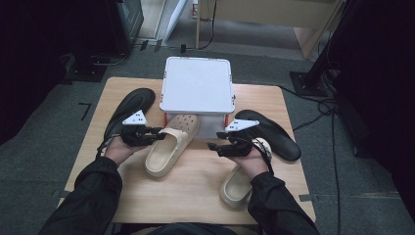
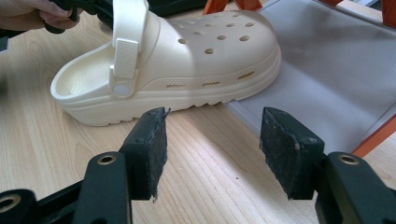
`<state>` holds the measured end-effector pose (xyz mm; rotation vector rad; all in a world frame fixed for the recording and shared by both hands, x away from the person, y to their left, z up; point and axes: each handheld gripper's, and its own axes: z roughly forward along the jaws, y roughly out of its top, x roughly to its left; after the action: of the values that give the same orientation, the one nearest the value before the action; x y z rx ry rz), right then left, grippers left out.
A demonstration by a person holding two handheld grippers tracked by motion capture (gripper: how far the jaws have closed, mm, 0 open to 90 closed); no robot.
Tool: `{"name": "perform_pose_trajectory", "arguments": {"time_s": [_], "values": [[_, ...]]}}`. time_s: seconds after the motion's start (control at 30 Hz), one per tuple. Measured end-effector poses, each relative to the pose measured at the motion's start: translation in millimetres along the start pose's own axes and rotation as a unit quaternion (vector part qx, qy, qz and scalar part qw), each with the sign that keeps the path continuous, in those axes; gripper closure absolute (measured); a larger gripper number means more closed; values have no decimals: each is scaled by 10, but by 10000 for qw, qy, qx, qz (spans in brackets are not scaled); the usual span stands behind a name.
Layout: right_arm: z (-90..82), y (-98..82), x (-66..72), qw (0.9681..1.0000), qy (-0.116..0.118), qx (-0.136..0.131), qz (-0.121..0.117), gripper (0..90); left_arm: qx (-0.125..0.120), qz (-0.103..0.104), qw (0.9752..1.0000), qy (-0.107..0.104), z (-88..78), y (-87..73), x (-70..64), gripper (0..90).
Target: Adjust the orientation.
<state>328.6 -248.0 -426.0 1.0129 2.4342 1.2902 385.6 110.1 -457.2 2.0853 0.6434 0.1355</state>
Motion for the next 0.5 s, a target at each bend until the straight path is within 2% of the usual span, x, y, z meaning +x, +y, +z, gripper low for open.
{"name": "perform_pose_trajectory", "arguments": {"time_s": [0.17,0.2,0.27,0.3,0.37,0.4,0.47,0.5], "values": [[0,3,5,10000,2,-21,-23,422,129,-80,9999,-81,-83,-59,15,588],[-2,10,7,10000,14,-24,-39,421,101,-51,9999,-60,-131,-84,15,582],[-3,17,9,10000,25,-46,-20,421,12,-120,9998,-146,-256,-139,45,581],[-1,21,10,10000,32,-48,-11,421,-31,-122,9999,-110,-301,-157,59,583],[4,25,8,10000,27,-55,-18,422,-111,-154,9997,-143,-353,-180,85,596],[17,33,6,10000,40,-66,-14,422,-178,-222,9995,-170,-404,-210,123,638],[29,43,10,10000,44,-50,-26,423,-124,-279,9993,-196,-415,-256,155,679],[35,52,11,10000,42,-48,-46,423,-81,-307,9991,-277,-408,-283,170,707]]}}
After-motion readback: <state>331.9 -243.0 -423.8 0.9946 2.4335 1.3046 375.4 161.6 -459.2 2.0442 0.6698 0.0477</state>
